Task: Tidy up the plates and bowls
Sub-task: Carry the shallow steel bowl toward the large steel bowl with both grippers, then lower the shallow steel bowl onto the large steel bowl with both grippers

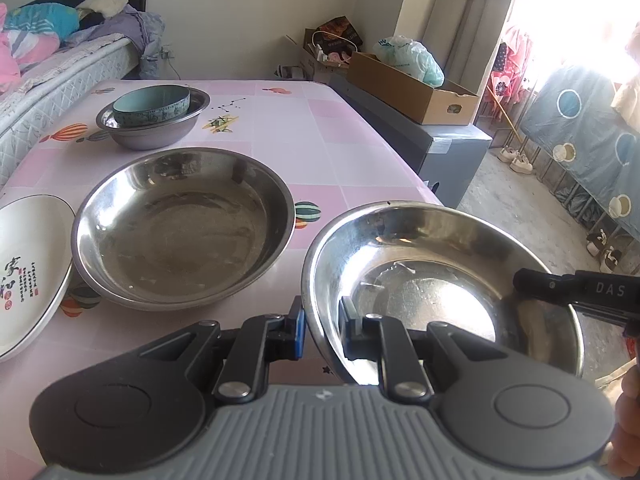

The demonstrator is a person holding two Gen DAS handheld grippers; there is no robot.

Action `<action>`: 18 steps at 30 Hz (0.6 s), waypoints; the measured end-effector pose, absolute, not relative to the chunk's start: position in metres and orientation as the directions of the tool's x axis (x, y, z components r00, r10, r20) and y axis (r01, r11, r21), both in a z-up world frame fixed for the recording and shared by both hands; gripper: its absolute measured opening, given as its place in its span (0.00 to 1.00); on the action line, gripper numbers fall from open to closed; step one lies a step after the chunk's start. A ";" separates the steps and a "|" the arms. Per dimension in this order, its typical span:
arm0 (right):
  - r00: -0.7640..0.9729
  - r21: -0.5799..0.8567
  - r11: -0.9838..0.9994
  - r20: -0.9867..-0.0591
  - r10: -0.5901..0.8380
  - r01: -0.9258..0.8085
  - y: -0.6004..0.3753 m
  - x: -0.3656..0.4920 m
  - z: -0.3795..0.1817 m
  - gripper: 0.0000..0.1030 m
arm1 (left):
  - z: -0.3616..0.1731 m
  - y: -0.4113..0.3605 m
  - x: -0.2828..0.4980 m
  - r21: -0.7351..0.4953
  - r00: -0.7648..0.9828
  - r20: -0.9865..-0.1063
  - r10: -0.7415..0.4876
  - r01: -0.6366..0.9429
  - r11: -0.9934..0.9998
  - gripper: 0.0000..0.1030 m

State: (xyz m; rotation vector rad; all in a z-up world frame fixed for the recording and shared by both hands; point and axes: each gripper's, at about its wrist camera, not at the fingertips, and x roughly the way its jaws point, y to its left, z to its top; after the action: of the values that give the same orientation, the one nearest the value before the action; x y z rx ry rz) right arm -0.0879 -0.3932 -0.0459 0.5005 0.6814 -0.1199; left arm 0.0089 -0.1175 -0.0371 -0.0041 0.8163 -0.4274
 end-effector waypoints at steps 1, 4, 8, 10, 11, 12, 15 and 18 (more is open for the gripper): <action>0.775 0.404 0.876 -0.629 0.056 0.264 -0.393 -0.087 -0.045 0.09 | -0.036 -0.116 0.009 -0.166 0.608 -0.703 -0.369 0.365 0.916 0.16; 0.778 0.408 0.877 -0.625 0.064 0.256 -0.389 -0.085 -0.042 0.09 | -0.032 -0.110 0.010 -0.169 0.620 -0.694 -0.366 0.354 0.920 0.16; 0.785 0.405 0.884 -0.615 0.074 0.234 -0.381 -0.078 -0.033 0.09 | -0.026 -0.100 0.013 -0.173 0.636 -0.683 -0.359 0.336 0.926 0.16; 0.789 0.404 0.887 -0.610 0.081 0.221 -0.377 -0.074 -0.030 0.09 | -0.024 -0.093 0.014 -0.175 0.644 -0.678 -0.354 0.326 0.929 0.16; 0.790 0.404 0.889 -0.607 0.085 0.215 -0.375 -0.071 -0.028 0.09 | -0.023 -0.090 0.015 -0.176 0.647 -0.677 -0.351 0.321 0.931 0.16; 0.791 0.403 0.891 -0.605 0.089 0.208 -0.371 -0.067 -0.025 0.09 | -0.022 -0.087 0.015 -0.176 0.650 -0.676 -0.348 0.316 0.932 0.16; 0.797 0.405 0.896 -0.595 0.105 0.185 -0.362 -0.058 -0.020 0.09 | -0.020 -0.076 0.019 -0.174 0.660 -0.673 -0.334 0.299 0.938 0.16; 0.799 0.409 0.898 -0.589 0.124 0.162 -0.351 -0.048 -0.017 0.09 | -0.017 -0.063 0.023 -0.171 0.672 -0.670 -0.315 0.273 0.947 0.16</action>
State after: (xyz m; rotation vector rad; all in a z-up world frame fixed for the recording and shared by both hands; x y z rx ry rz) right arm -0.0478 -0.3511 -0.0171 0.4635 0.6512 -0.0212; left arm 0.0235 -0.0626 -0.0168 -0.0586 0.7650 -0.3309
